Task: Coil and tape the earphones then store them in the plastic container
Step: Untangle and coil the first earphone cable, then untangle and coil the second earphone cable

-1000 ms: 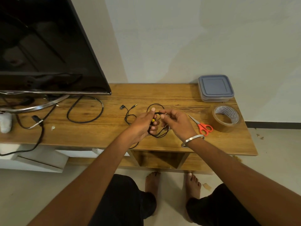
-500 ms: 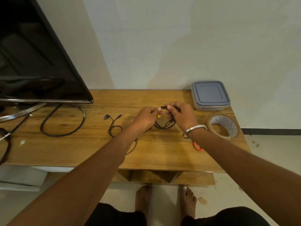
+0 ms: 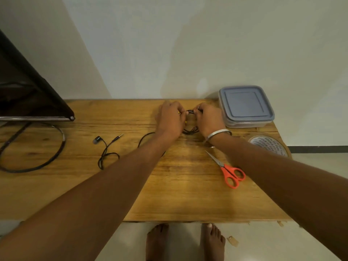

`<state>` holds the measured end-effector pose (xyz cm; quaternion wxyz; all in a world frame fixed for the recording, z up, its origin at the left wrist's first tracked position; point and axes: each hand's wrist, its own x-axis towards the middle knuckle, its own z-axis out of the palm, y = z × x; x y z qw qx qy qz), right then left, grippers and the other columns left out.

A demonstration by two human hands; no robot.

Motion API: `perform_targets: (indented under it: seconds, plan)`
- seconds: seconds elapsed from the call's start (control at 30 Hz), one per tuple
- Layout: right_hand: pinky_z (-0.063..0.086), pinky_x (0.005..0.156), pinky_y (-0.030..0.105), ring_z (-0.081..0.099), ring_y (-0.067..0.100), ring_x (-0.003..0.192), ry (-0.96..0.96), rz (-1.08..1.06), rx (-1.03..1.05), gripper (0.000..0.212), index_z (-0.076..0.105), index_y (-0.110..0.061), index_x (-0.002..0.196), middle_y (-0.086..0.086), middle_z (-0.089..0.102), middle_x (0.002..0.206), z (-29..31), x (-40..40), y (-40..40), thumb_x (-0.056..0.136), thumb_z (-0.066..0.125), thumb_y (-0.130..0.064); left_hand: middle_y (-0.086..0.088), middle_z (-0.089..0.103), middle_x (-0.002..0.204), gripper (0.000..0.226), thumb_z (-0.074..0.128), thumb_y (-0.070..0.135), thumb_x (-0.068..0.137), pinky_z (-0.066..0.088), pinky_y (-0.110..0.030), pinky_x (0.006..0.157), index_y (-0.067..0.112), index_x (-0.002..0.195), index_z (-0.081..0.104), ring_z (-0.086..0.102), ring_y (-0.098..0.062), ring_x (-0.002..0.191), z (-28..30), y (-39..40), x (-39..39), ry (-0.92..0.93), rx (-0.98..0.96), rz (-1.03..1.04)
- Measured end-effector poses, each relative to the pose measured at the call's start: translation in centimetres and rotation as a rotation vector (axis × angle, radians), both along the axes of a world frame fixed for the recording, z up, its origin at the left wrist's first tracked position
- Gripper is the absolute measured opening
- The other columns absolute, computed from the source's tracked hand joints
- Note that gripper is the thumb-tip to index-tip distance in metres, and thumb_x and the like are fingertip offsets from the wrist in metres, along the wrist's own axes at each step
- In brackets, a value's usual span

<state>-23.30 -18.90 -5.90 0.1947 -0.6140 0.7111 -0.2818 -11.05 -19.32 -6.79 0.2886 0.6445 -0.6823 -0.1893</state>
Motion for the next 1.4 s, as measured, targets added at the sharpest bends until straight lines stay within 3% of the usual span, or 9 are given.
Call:
perform_targets:
  seconds: [0.17, 0.33, 0.53, 0.7, 1.07, 1.4]
  plan:
    - [0.039, 0.098, 0.037, 0.05, 0.03, 0.112, 0.126, -0.008, -0.042, 0.019, 0.065, -0.008, 0.105, 0.014, 0.057, 0.115, -0.6, 0.2, -0.3, 0.094, 0.052, -0.016, -0.001, 0.056, 0.108, 0.011, 0.063, 0.036, 0.09, 0.037, -0.036, 0.09, 0.025, 0.092, 0.064, 0.048, -0.024, 0.109, -0.6, -0.8, 0.5, -0.025, -0.009, -0.001]
    - [0.046, 0.093, 0.043, 0.054, 0.029, 0.107, 0.014, 0.016, -0.063, 0.016, 0.061, -0.012, 0.103, 0.011, 0.059, 0.112, -0.5, 0.1, 0.3, 0.088, 0.056, -0.01, -0.002, 0.059, 0.11, 0.013, 0.061, 0.037, 0.09, 0.043, -0.042, 0.095, 0.025, 0.093, 0.065, 0.052, -0.025, 0.111, 0.0, -1.0, 1.0, 0.01, 0.026, -0.072]
    - [0.037, 0.097, 0.037, 0.043, 0.03, 0.118, 0.137, 0.08, -0.003, 0.029, 0.058, -0.014, 0.117, 0.011, 0.052, 0.121, -0.1, 0.0, 1.0, 0.088, 0.055, -0.012, -0.003, 0.055, 0.117, 0.02, 0.058, 0.031, 0.094, 0.042, -0.04, 0.097, 0.018, 0.107, 0.064, 0.047, -0.025, 0.116, 0.2, -0.6, 1.4, -0.019, 0.031, -0.12]
    - [0.035, 0.101, 0.041, 0.037, 0.03, 0.125, 0.172, 0.073, 0.026, 0.038, 0.051, -0.014, 0.126, 0.01, 0.045, 0.132, 0.6, 0.3, 1.5, 0.089, 0.056, -0.017, -0.008, 0.053, 0.122, 0.029, 0.057, 0.026, 0.096, 0.04, -0.036, 0.099, 0.01, 0.12, 0.059, 0.047, -0.026, 0.118, 0.6, 0.0, 2.4, -0.05, 0.006, -0.163]
    - [0.035, 0.099, 0.039, 0.045, 0.029, 0.118, 0.272, 0.236, -0.083, 0.033, 0.054, -0.011, 0.122, 0.009, 0.052, 0.125, 2.9, 2.9, 6.1, 0.091, 0.052, -0.019, -0.009, 0.053, 0.122, 0.025, 0.055, 0.018, 0.096, 0.031, -0.025, 0.095, 0.009, 0.12, 0.059, 0.045, -0.026, 0.12, 2.6, 4.7, 9.8, -0.146, 0.004, -0.151]
    - [0.03, 0.103, 0.038, 0.04, 0.026, 0.124, 0.313, 0.37, 0.027, 0.034, 0.051, -0.015, 0.124, 0.005, 0.046, 0.129, 4.1, 8.3, 12.6, 0.091, 0.051, -0.019, -0.011, 0.053, 0.121, 0.024, 0.058, 0.007, 0.09, 0.037, -0.031, 0.099, 0.006, 0.114, 0.061, 0.045, -0.027, 0.117, 3.5, 12.6, 14.8, -0.15, 0.034, -0.05]
